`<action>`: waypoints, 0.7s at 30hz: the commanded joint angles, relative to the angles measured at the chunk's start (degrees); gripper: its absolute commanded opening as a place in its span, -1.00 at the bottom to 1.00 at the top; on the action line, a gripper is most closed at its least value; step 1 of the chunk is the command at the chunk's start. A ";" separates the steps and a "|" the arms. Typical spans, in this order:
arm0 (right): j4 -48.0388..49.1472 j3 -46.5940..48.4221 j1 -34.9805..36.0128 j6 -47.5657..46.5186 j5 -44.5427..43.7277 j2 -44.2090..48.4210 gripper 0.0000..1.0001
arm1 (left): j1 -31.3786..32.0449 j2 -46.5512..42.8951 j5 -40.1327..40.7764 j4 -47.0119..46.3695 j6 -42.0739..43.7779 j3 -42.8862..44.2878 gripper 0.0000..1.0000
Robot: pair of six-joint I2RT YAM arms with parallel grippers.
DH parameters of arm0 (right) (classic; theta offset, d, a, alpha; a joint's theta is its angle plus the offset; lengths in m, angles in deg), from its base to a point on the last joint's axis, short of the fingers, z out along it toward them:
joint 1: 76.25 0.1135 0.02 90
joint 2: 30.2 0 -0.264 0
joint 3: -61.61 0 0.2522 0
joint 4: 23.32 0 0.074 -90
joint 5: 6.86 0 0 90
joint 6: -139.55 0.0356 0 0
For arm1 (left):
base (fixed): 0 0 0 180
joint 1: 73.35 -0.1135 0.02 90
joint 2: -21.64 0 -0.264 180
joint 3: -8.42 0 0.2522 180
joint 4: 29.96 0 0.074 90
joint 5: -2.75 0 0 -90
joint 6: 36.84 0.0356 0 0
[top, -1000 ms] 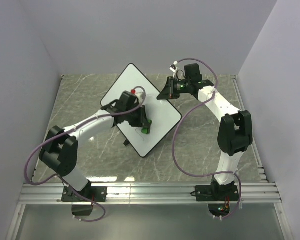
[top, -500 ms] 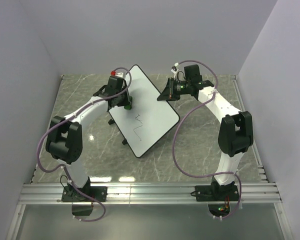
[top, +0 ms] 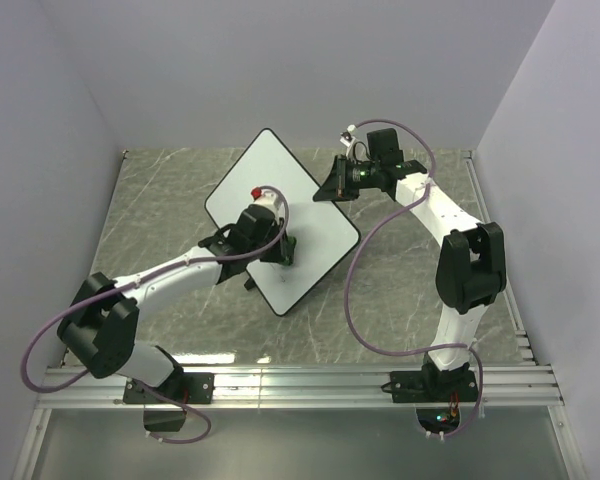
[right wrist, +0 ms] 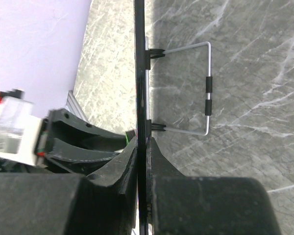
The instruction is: Erase the whiteboard
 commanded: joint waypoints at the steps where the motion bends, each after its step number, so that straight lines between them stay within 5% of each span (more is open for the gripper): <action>1: -1.35 1.76 3.60 2.66 4.83 1.07 -1.00 | 1.19 -0.76 -4.38 4.05 -4.49 -5.14 -0.99; 7: -0.47 0.62 3.69 3.19 4.92 2.04 -1.00 | -2.84 0.63 -0.86 5.28 -2.91 -3.13 -0.99; 14: -1.52 0.27 3.69 2.66 4.74 2.92 -1.00 | -14.80 8.62 -3.68 4.05 2.01 3.89 -0.99; 21: -1.43 0.18 3.69 3.01 3.78 3.36 -1.00 | -13.49 9.44 -8.07 4.22 4.39 6.90 -0.99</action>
